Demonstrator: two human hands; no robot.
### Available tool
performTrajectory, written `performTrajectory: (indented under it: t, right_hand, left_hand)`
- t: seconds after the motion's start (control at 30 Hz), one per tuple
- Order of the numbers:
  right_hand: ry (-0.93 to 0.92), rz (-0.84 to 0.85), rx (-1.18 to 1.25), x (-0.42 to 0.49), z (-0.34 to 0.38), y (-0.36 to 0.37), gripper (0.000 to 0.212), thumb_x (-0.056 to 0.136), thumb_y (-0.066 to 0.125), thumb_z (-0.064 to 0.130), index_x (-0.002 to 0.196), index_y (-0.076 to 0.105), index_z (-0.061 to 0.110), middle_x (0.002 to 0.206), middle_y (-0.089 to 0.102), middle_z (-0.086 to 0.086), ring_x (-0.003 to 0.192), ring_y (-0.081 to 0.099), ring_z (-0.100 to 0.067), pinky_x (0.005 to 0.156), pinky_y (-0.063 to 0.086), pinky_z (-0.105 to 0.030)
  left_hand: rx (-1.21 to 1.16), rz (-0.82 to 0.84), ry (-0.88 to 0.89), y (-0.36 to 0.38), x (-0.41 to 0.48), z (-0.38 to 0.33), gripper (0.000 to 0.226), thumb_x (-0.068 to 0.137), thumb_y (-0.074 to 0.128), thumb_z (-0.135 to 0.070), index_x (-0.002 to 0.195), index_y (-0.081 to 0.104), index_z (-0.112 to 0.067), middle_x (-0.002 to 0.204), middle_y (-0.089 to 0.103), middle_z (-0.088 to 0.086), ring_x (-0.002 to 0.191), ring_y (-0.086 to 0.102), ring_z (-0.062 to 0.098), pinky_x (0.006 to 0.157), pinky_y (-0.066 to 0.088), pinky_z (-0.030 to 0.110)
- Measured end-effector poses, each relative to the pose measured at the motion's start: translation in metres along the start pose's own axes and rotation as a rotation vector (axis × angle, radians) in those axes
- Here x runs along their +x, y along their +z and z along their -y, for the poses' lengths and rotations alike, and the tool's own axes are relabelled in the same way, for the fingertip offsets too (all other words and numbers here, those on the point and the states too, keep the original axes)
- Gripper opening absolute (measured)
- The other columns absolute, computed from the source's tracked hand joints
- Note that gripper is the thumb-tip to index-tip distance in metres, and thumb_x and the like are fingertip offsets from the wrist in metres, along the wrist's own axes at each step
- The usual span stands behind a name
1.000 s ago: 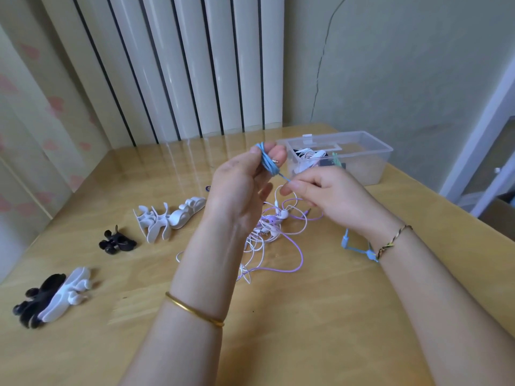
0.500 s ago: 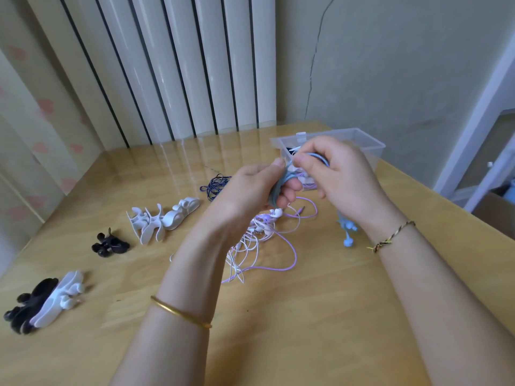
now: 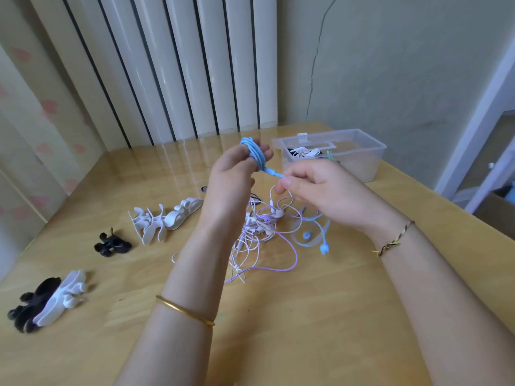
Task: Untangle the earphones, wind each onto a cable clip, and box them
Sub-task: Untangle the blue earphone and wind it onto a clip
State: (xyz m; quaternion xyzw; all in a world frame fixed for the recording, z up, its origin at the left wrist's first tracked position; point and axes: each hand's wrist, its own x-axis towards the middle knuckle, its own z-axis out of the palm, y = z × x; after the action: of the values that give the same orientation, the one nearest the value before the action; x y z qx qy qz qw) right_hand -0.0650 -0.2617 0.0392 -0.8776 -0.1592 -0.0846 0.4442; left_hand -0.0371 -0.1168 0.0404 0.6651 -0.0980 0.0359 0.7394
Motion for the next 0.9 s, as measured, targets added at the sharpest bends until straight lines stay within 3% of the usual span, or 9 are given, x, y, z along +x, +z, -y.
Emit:
performTrajectory:
  t: [0.1, 0.2, 0.27, 0.3, 0.37, 0.43, 0.5, 0.7, 0.9]
  right_hand:
    - [-0.044, -0.079, -0.007, -0.002, 0.006, -0.002, 0.018, 0.091, 0.056, 0.017, 0.076, 0.065, 0.017, 0.061, 0.047, -0.006, 0.056, 0.040, -0.014, 0.056, 0.034, -0.030]
    - [-0.079, -0.199, 0.047, -0.002, 0.008, -0.005, 0.020, 0.090, 0.058, 0.011, 0.073, 0.063, 0.020, 0.074, 0.065, -0.006, 0.066, 0.055, -0.013, 0.069, 0.045, -0.030]
    - [-0.103, -0.260, 0.024, -0.001, 0.006, -0.006, 0.019, 0.090, 0.057, 0.010, 0.074, 0.062, 0.018, 0.074, 0.065, -0.004, 0.065, 0.052, -0.007, 0.067, 0.044, -0.029]
    - [-0.114, -0.299, -0.006, 0.000, 0.004, -0.006, 0.019, 0.090, 0.057, 0.011, 0.074, 0.061, 0.020, 0.072, 0.064, -0.002, 0.066, 0.051, -0.007, 0.066, 0.042, -0.029]
    - [-0.132, -0.391, -0.043, 0.001, -0.001, -0.009, 0.018, 0.089, 0.056, 0.021, 0.074, 0.057, 0.030, 0.069, 0.060, 0.006, 0.067, 0.052, -0.008, 0.066, 0.041, -0.029]
    - [-0.139, -0.460, -0.052, 0.001, -0.004, -0.013, 0.012, 0.085, 0.052, 0.030, 0.075, 0.053, 0.036, 0.068, 0.059, 0.011, 0.069, 0.053, -0.009, 0.068, 0.044, -0.031]
    - [-0.143, -0.476, -0.059, 0.002, -0.006, -0.014, 0.010, 0.084, 0.051, 0.032, 0.076, 0.054, 0.036, 0.068, 0.058, 0.014, 0.070, 0.053, -0.008, 0.070, 0.045, -0.034]
    - [-0.137, -0.464, -0.061, 0.007, -0.016, -0.008, 0.011, 0.090, 0.056, 0.023, 0.082, 0.063, 0.025, 0.075, 0.062, 0.014, 0.077, 0.057, -0.007, 0.074, 0.045, -0.031]
    - [-0.043, -0.476, -0.075, 0.010, -0.027, -0.006, 0.021, 0.094, 0.054, 0.017, 0.075, 0.061, 0.026, 0.061, 0.057, 0.022, 0.060, 0.048, 0.006, 0.056, 0.031, -0.013]
  left_hand:
    - [0.313, 0.053, 0.112, 0.003, -0.002, 0.002, 0.039, 0.087, 0.037, 0.006, 0.098, 0.055, -0.027, 0.108, 0.064, -0.002, 0.101, 0.059, 0.010, 0.088, 0.042, 0.024]
    - [0.608, 0.151, 0.187, 0.004, -0.003, 0.005, 0.023, 0.082, 0.043, 0.000, 0.095, 0.050, -0.018, 0.101, 0.057, 0.004, 0.086, 0.052, 0.014, 0.081, 0.043, 0.023]
    - [0.664, 0.231, 0.178, 0.005, -0.005, 0.004, 0.025, 0.076, 0.044, -0.014, 0.098, 0.053, -0.006, 0.101, 0.060, 0.017, 0.084, 0.056, 0.023, 0.082, 0.049, 0.036]
    - [0.643, 0.278, 0.159, 0.005, -0.008, 0.002, 0.035, 0.073, 0.043, -0.018, 0.102, 0.055, -0.004, 0.106, 0.060, 0.022, 0.086, 0.057, 0.023, 0.086, 0.049, 0.046]
    - [0.537, 0.374, 0.109, 0.003, -0.012, -0.005, 0.036, 0.077, 0.050, -0.020, 0.109, 0.058, -0.006, 0.113, 0.061, 0.021, 0.091, 0.058, 0.018, 0.092, 0.046, 0.051]
    - [0.414, 0.464, 0.046, 0.001, -0.013, -0.009, 0.025, 0.089, 0.060, -0.015, 0.113, 0.061, -0.010, 0.111, 0.067, 0.012, 0.100, 0.063, 0.015, 0.094, 0.050, 0.043]
    - [0.358, 0.492, 0.039, 0.002, -0.016, -0.012, 0.020, 0.094, 0.056, -0.011, 0.113, 0.062, -0.009, 0.104, 0.069, 0.003, 0.099, 0.064, 0.011, 0.091, 0.053, 0.035]
    - [0.140, 0.441, -0.076, 0.009, -0.014, -0.011, 0.029, 0.101, 0.040, -0.016, 0.089, 0.065, -0.008, 0.076, 0.068, 0.000, 0.067, 0.062, 0.008, 0.071, 0.051, 0.020]
    - [-0.186, 0.274, -0.332, 0.004, -0.006, -0.014, 0.033, 0.100, 0.039, -0.023, 0.083, 0.065, -0.013, 0.070, 0.068, -0.004, 0.059, 0.062, 0.003, 0.082, 0.044, 0.027]
